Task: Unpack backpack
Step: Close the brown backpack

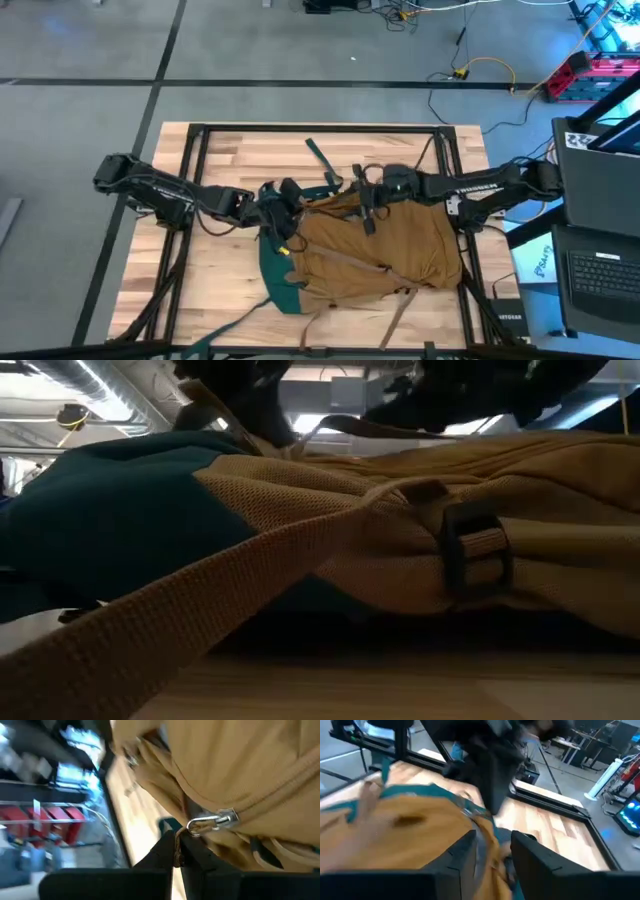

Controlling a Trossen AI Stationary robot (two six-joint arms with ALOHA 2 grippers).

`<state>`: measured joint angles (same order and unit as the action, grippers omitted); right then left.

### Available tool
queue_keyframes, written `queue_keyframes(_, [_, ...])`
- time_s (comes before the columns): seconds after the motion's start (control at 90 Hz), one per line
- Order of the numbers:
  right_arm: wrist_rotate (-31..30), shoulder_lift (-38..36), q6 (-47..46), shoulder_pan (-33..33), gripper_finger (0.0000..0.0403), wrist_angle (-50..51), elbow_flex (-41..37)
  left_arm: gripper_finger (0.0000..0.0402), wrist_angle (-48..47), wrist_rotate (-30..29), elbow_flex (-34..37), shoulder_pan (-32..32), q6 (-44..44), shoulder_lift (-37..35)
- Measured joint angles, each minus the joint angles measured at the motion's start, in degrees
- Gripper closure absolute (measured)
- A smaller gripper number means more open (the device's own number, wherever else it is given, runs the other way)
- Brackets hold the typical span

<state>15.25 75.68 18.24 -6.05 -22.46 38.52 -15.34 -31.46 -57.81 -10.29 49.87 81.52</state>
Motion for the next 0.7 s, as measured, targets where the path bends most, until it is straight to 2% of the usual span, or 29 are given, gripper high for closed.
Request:
queue_keyframes(0.156, [13.81,0.04,-0.7,-7.86,0.0294,-0.52,0.0,0.0401,6.82,1.63,0.05,2.32,5.15,0.0])
queue_keyframes(0.278, [23.74,0.22,-8.03,-12.32,0.0294,-1.51,1.16,0.0401,9.17,4.96,0.05,4.49,7.36,0.0])
queue_keyframes(0.533, [26.69,0.36,-23.09,-13.47,0.0294,-1.61,8.03,0.0401,11.14,15.82,-0.74,9.12,-2.55,-0.53])
queue_keyframes(0.7, [27.23,1.35,-33.32,-13.5,0.0294,-1.15,12.42,0.0401,11.48,19.14,-2.33,10.73,-8.83,-0.55])
